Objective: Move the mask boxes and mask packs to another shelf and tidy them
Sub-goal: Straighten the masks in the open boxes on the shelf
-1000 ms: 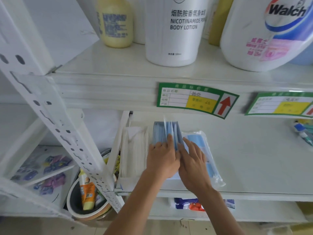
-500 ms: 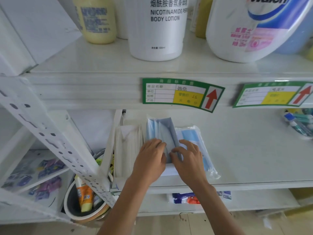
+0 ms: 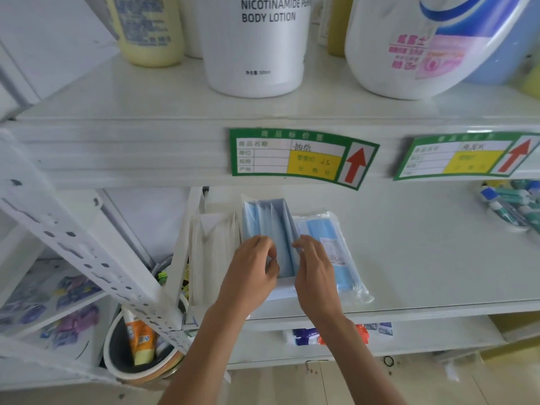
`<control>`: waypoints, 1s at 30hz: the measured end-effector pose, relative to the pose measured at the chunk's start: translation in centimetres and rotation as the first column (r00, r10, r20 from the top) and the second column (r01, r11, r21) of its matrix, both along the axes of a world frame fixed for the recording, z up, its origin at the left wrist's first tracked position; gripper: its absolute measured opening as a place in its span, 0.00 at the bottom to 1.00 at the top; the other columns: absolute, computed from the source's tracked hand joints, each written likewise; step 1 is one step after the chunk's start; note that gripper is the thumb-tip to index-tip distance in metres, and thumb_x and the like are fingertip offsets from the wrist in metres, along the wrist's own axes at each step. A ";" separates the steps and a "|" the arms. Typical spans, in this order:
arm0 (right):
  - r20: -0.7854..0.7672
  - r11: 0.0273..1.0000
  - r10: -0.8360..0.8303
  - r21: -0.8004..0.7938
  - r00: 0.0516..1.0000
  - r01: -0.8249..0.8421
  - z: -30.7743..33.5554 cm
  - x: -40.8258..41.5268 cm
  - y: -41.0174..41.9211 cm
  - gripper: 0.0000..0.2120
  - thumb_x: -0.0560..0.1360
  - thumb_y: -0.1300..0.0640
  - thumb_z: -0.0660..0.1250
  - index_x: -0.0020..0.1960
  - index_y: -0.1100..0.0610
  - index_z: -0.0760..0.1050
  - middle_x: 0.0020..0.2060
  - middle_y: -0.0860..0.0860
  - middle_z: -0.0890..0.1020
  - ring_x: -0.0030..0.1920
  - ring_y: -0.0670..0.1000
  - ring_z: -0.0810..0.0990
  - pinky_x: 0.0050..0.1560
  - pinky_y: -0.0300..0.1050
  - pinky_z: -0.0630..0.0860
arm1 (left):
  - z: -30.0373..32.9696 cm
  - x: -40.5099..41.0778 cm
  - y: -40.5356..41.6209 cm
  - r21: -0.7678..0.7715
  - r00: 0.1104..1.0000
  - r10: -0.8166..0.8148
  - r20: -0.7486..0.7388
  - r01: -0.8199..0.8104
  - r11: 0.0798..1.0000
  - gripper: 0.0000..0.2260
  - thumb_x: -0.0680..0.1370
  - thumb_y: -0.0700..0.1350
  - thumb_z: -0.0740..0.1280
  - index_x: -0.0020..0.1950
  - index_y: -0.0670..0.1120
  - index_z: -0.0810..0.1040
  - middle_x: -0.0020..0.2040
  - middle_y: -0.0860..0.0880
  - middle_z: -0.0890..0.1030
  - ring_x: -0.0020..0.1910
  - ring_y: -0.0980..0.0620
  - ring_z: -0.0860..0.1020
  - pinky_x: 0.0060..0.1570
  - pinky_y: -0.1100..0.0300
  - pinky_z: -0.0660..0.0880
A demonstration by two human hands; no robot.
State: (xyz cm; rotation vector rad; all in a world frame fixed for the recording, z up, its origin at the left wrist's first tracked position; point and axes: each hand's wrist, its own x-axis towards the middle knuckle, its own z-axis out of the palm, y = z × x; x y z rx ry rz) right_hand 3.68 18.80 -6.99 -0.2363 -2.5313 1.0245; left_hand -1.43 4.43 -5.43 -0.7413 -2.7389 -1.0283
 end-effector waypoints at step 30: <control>0.089 0.890 -0.114 -0.433 0.989 0.142 -0.1 -1.3 0.4 0.05 0.81 0.56 0.64 0.46 0.49 0.76 0.43 0.43 0.82 0.39 0.46 0.82 0.33 0.31 0.74 | -1.7 0.1 0.5 -0.106 1.000 -0.001 -0.016 -0.001 0.994 0.23 0.81 0.43 0.61 0.77 0.44 0.68 0.74 0.45 0.73 0.78 0.49 0.64 0.78 0.55 0.53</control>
